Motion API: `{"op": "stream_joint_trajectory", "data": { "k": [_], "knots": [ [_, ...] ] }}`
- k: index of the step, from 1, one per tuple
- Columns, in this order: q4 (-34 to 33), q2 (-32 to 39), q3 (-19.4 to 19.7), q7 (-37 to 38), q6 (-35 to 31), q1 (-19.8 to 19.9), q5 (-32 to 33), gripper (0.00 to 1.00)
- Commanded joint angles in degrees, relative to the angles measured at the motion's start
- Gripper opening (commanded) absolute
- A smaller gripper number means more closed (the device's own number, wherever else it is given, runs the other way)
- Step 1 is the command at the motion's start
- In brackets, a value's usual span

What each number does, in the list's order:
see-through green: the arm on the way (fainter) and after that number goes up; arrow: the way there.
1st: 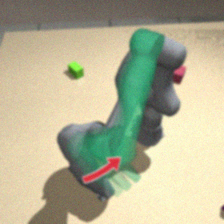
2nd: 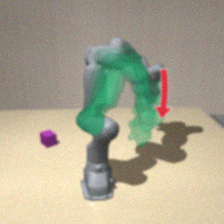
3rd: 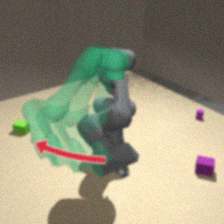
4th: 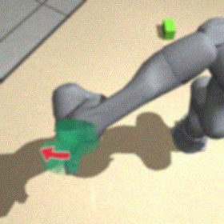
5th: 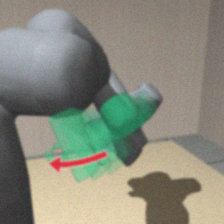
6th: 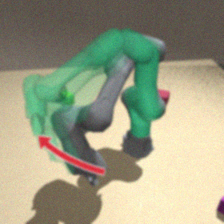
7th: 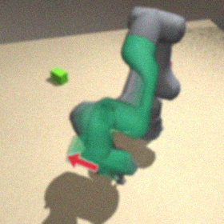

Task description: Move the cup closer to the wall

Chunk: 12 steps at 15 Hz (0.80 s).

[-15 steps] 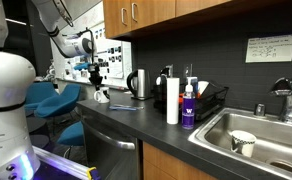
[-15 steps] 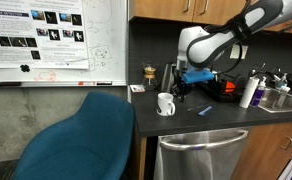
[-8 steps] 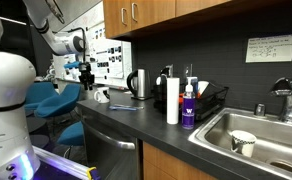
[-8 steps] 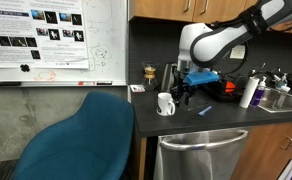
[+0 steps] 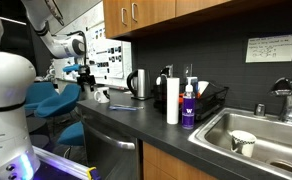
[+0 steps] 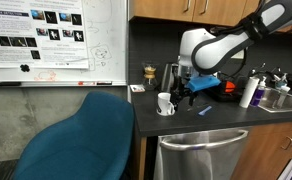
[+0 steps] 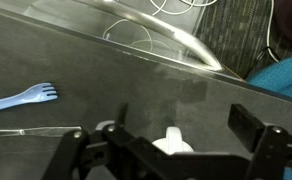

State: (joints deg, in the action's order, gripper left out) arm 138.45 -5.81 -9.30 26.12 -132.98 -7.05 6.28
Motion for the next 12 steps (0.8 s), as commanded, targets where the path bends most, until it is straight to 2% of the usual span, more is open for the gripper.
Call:
{"op": "stream_joint_trajectory", "data": {
  "k": [1,2,3,12],
  "knots": [
    [0.17,1.66,0.25,-1.43,-2.85,0.56,1.21,1.0],
    [-0.19,3.35,0.61,-2.28,-4.81,0.8,1.57,1.0],
    [0.24,1.81,0.27,-1.25,-2.92,0.37,0.44,1.0],
    [0.25,1.96,0.31,-1.27,-3.07,0.34,0.39,1.0]
  ]
}}
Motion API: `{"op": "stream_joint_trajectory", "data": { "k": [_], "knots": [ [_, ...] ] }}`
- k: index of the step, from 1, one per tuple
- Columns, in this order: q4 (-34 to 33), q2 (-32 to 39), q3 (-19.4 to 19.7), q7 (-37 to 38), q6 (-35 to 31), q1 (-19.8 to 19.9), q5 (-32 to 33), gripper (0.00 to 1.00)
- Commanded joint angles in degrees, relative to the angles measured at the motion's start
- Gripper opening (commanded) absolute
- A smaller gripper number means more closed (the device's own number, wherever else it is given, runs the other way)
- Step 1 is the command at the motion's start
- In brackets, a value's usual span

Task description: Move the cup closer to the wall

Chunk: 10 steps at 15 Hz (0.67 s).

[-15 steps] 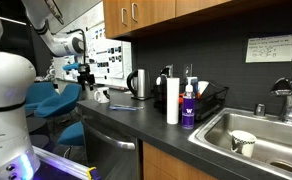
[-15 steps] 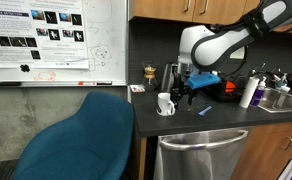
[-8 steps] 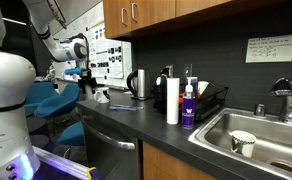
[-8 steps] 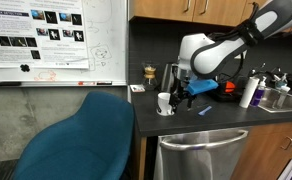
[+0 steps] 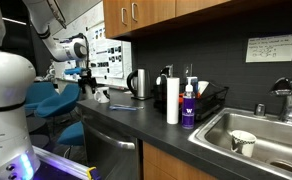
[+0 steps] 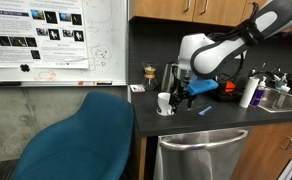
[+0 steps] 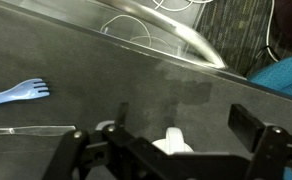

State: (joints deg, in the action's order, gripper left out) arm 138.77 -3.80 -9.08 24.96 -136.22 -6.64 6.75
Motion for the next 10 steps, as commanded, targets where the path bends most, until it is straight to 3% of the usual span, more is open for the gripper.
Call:
{"op": "stream_joint_trajectory", "data": {
  "k": [1,10],
  "knots": [
    [-0.07,-0.04,0.08,-0.11,0.16,-0.06,-0.07,1.0],
    [-0.36,1.72,0.31,-0.48,-2.56,0.24,1.83,1.0]
  ]
}}
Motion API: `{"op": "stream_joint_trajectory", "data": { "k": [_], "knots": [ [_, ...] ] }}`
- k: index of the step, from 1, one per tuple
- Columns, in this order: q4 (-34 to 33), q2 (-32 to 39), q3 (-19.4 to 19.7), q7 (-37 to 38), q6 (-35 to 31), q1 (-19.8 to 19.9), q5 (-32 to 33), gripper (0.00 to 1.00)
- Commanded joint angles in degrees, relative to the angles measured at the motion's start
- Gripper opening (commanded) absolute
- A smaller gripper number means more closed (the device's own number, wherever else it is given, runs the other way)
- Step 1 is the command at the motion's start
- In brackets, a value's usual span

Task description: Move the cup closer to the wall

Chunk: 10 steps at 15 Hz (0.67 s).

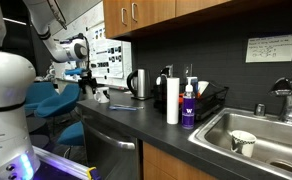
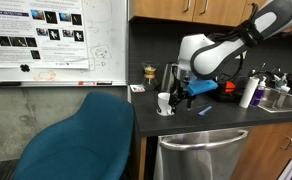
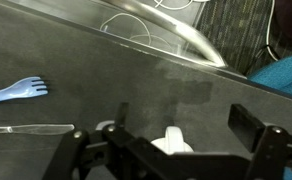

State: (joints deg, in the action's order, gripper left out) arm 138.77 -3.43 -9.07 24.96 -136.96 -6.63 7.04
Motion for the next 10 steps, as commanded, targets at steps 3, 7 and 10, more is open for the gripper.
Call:
{"op": "stream_joint_trajectory", "data": {
  "k": [3,7,10],
  "knots": [
    [-0.89,3.11,0.74,-0.57,-3.46,0.3,2.87,1.0],
    [-2.08,5.22,1.58,-1.06,-4.99,0.13,4.06,0.74],
    [-3.12,6.35,1.98,-1.5,-5.79,-0.13,4.49,0.55]
  ]
}}
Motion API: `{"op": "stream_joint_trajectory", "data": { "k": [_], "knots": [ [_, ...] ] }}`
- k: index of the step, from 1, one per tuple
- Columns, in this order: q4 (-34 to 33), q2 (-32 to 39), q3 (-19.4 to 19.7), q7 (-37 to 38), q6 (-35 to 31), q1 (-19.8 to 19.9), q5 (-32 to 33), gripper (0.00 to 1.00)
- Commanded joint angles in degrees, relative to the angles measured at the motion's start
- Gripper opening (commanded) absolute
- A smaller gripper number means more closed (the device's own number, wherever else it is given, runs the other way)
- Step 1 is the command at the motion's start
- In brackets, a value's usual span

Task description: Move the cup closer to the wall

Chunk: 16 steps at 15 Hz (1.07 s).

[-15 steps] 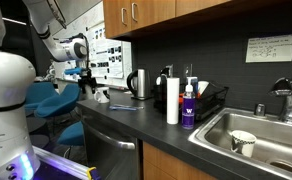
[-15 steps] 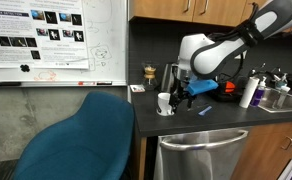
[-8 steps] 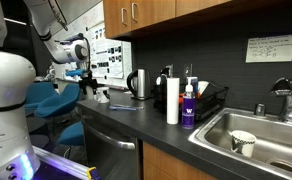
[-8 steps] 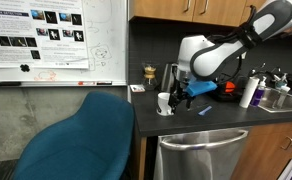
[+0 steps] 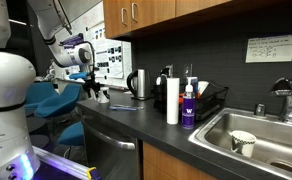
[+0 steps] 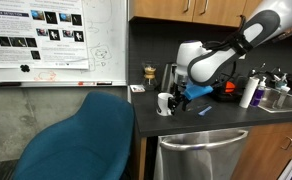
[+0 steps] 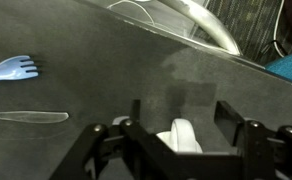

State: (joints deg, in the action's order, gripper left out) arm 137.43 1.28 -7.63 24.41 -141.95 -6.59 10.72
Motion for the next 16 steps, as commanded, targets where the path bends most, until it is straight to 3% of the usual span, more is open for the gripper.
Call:
{"op": "stream_joint_trajectory", "data": {
  "k": [1,7,8,12,16],
  "knots": [
    [-2.25,2.04,0.63,-1.06,-0.98,-0.25,1.02,0.45],
    [-4.8,4.27,1.1,-1.34,-2.15,-0.58,2.14,0.01],
    [-5.21,4.58,1.12,-1.5,-2.29,-0.65,1.93,0.08],
    [-6.32,5.82,1.21,-1.08,-2.68,-1.02,1.99,0.17],
    [-7.42,6.72,1.79,1.63,-2.85,-1.28,2.18,0.05]
  ]
}}
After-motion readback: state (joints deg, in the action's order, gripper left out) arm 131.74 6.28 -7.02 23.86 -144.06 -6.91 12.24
